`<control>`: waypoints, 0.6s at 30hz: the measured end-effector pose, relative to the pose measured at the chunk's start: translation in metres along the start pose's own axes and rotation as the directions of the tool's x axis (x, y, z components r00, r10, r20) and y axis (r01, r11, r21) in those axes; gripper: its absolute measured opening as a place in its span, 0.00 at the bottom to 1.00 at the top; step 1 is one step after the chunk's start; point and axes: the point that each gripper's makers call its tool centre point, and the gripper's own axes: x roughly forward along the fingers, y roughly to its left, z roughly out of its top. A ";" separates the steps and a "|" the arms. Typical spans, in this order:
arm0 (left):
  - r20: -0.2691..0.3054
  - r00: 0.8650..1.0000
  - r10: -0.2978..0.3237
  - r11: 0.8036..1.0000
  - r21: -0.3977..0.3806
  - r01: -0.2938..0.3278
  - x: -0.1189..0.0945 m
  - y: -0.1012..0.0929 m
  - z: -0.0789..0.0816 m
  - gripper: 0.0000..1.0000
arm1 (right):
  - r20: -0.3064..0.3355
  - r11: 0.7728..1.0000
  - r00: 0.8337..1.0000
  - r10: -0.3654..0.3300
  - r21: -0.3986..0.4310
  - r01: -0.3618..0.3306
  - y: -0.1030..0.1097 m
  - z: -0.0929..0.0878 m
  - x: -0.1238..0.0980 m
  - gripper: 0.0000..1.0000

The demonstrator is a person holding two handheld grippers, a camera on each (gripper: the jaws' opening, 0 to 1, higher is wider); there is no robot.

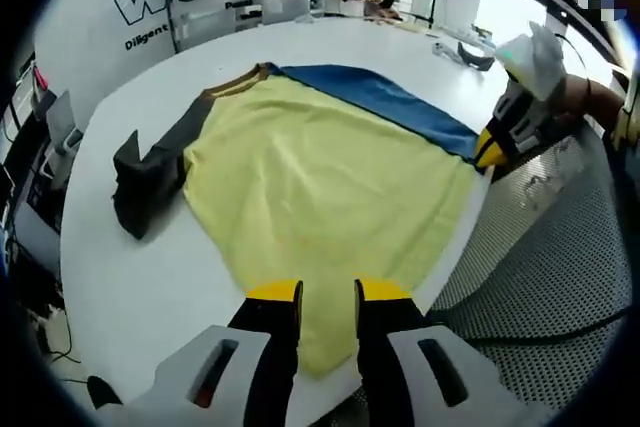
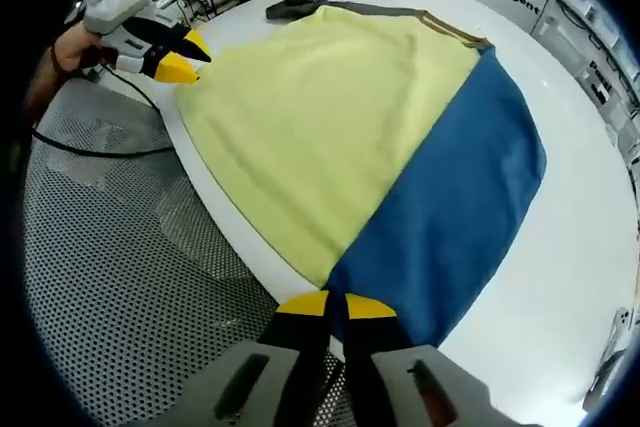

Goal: Fold the garment on the visible template until the final outline fits inside the template.

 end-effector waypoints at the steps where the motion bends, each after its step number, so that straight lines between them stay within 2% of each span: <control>1: -0.011 1.000 -0.019 1.000 0.010 0.019 0.002 -0.004 -0.002 0.17 | 0.004 1.000 1.000 0.010 0.014 -0.010 0.001 0.000 -0.001 0.00; 6: -0.037 0.999 -0.031 1.000 0.002 0.031 0.005 -0.009 -0.008 0.15 | 0.028 0.995 0.999 0.043 0.092 -0.046 0.000 0.000 -0.006 0.00; 18: -0.096 0.994 -0.050 0.999 0.008 0.051 0.009 -0.015 -0.020 0.15 | 0.077 0.985 0.996 0.045 0.164 -0.057 -0.006 0.006 -0.021 0.00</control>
